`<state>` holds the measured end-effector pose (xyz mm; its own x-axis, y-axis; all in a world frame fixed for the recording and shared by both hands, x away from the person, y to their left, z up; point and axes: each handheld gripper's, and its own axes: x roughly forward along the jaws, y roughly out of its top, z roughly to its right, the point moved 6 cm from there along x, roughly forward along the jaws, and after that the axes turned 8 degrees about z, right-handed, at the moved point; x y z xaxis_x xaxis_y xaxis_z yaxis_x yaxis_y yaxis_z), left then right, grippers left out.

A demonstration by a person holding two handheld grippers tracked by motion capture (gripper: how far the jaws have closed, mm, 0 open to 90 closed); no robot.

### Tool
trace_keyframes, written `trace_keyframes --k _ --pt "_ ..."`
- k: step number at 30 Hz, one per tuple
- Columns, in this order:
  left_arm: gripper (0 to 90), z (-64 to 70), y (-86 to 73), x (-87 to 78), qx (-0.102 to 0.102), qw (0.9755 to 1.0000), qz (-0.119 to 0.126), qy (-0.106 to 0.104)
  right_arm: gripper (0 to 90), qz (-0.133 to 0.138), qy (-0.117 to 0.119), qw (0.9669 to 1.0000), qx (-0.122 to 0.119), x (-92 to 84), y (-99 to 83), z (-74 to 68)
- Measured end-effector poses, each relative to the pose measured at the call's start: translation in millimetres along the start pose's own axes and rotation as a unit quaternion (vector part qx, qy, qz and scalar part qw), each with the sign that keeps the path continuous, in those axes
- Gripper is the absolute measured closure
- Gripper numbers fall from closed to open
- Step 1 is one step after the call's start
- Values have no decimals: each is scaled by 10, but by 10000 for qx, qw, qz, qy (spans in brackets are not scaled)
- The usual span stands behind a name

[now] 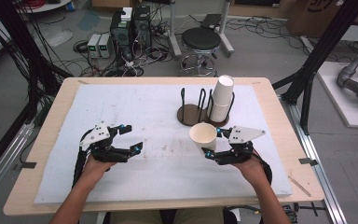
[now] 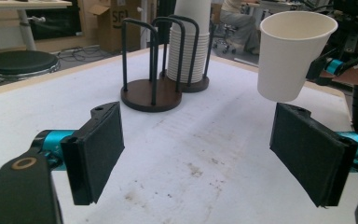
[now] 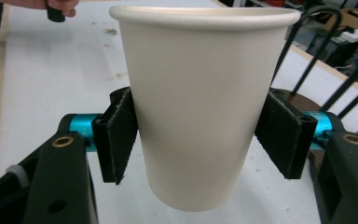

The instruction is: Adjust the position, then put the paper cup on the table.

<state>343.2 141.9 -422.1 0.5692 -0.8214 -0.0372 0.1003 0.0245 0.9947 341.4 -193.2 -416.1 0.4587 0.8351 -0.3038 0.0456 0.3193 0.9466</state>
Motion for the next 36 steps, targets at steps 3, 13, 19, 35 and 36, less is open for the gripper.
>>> trace_keyframes --k 3,13,19,35,36 --pt "179 -15 -4 -36 22 9999 68 87 332 88 -93 9999 6 -31 6 25" --pt "183 -24 -62 -107 51 9998 79 158 331 218 -305 9993 37 -126 36 45" --pt "186 -11 -42 -123 4 9997 158 169 331 293 -343 9990 72 -141 54 67" --pt "186 -21 -62 -101 -15 9997 154 164 331 410 -423 9982 85 -199 53 73" --pt "186 -25 -61 -97 -16 9997 168 161 331 397 -438 9982 86 -201 48 76"
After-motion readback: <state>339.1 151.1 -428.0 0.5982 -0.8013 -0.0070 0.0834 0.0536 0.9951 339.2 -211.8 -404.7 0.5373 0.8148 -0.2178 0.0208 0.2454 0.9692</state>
